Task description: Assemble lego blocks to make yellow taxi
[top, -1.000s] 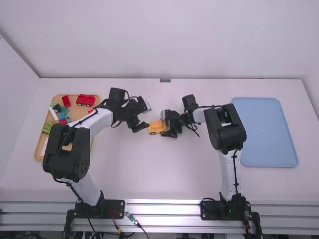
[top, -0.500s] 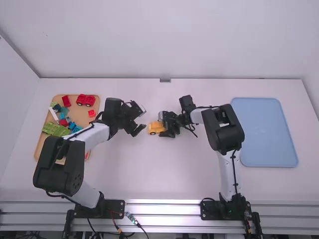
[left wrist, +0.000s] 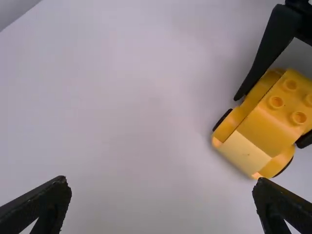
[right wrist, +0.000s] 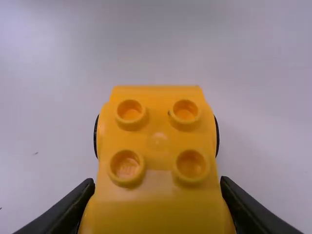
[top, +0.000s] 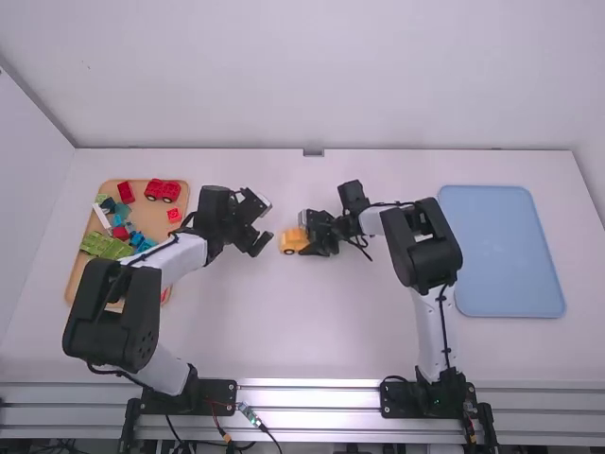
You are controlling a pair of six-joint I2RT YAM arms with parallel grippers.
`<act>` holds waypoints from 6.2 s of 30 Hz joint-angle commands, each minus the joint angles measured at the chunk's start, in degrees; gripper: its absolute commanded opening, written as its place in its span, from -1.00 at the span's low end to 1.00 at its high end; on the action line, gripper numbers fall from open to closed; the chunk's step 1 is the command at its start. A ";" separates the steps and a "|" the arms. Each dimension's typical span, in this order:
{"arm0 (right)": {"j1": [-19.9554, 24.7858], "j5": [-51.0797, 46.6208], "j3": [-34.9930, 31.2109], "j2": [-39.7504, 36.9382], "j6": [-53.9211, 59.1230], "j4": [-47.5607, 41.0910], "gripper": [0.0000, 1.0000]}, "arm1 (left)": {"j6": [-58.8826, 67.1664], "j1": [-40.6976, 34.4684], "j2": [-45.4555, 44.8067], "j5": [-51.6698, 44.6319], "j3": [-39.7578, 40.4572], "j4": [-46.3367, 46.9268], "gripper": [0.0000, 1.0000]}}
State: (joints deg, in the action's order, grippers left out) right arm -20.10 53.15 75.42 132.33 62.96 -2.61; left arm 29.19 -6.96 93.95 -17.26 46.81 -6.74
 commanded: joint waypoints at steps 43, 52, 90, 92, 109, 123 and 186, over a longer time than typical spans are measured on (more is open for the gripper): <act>33.64 -42.07 -34.32 -47.30 -50.21 12.28 -0.46 | -15.43 0.11 -1.07 0.31 -8.25 -16.61 0.98; 44.52 -47.23 -40.46 -47.49 -53.79 17.62 -0.46 | -18.53 0.11 -1.07 0.14 -8.28 -17.14 0.98; 54.21 -46.99 -46.36 -30.40 -52.68 37.97 0.36 | -19.32 -1.68 -1.07 -2.73 -5.33 -13.22 0.98; 54.21 -47.04 -46.36 -30.40 -52.63 38.01 0.98 | -19.32 -1.68 -1.07 -2.73 -5.33 -13.18 0.98; 53.00 -47.23 -46.56 -39.97 -53.96 28.79 0.98 | -19.65 -1.70 -1.07 -0.67 -5.26 -13.22 0.98; 42.25 -47.15 -46.58 -68.19 -54.18 9.05 0.98 | -23.85 -1.73 -1.18 9.82 -5.26 -14.34 0.98; 20.10 -53.15 -75.42 -130.06 -62.96 2.61 -0.88 | -29.19 6.96 -61.43 17.26 -46.81 6.74 -0.99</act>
State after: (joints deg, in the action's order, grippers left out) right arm 0.01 0.19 0.62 3.46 0.16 0.38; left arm -0.03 0.01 34.20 0.05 0.45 -0.27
